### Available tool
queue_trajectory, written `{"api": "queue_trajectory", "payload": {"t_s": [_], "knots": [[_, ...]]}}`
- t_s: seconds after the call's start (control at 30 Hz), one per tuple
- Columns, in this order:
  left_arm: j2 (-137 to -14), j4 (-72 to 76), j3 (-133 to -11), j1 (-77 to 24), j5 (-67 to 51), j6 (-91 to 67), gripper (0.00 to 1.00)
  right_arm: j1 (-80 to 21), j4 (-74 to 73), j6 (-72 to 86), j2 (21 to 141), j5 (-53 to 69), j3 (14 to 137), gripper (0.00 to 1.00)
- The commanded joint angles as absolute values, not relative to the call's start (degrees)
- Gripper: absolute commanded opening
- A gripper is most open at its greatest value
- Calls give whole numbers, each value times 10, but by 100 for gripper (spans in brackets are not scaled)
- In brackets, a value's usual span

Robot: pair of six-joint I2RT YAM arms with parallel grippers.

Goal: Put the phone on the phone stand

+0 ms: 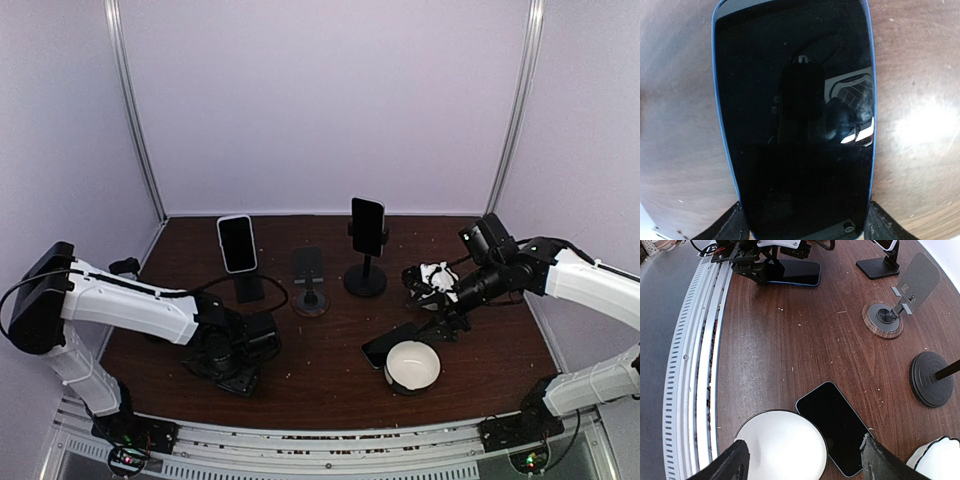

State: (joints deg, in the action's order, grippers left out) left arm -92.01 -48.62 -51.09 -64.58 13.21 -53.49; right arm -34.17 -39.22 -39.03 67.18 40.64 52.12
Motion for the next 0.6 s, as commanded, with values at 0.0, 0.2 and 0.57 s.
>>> {"api": "queue_trajectory", "payload": {"t_s": [0.0, 0.2, 0.57], "knots": [[-899, -514, -532, -648, 159, -436, 0, -345, -397, -386, 676, 413, 526, 79], [-855, -538, -586, -654, 192, -339, 0, -346, -421, -369, 689, 445, 561, 79], [-824, -539, -668, -682, 325, -146, 0, -346, -442, -293, 757, 447, 691, 77]]}}
